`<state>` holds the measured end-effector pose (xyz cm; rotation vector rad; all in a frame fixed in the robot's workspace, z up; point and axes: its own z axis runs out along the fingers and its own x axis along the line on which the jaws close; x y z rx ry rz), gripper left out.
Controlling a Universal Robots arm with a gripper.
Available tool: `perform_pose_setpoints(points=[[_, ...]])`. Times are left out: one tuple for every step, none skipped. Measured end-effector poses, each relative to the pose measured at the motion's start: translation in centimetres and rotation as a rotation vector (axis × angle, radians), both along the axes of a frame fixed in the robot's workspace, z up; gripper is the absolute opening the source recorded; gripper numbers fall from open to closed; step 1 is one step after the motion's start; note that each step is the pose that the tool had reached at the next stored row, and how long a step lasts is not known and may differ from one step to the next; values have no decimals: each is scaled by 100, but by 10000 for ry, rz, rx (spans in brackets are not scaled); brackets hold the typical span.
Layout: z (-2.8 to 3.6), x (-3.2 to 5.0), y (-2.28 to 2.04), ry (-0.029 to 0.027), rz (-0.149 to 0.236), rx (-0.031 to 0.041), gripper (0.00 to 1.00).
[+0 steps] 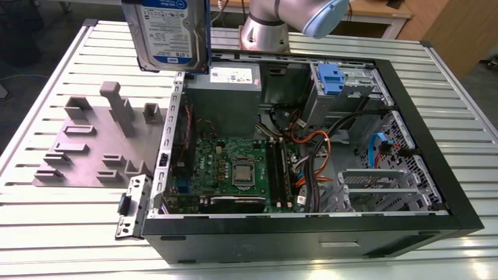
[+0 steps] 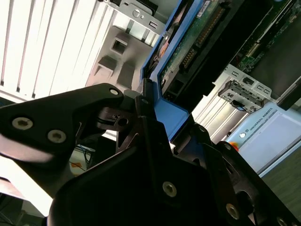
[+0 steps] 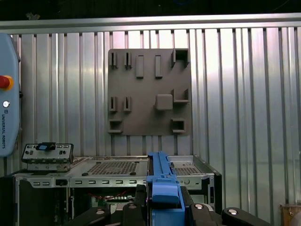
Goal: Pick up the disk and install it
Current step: 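Pick up the disk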
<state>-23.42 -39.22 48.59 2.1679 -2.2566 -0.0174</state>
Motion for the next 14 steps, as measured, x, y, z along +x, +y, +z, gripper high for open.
perform_pose_setpoints(points=[[0, 16, 0, 1, 0, -1, 37], [-1, 32, 0, 0, 0, 0, 37], [-1, 47, 0, 0, -1, 0, 37], [-1, 63, 0, 0, -1, 0, 37], [-1, 80, 0, -1, -1, 0, 37], [-1, 101, 0, 0, -1, 0, 37], [-2, 121, 0, 0, -1, 0, 37], [-2, 141, 0, 0, -1, 0, 37], [-2, 160, 0, 0, 0, 0, 37], [-3, 178, 0, 0, 0, 0, 37], [-3, 196, 0, 0, 0, 0, 37], [-4, 213, 0, -1, -1, 0, 37], [-4, 230, 0, -1, -1, 0, 37], [-5, 247, 0, 0, -1, 0, 37]])
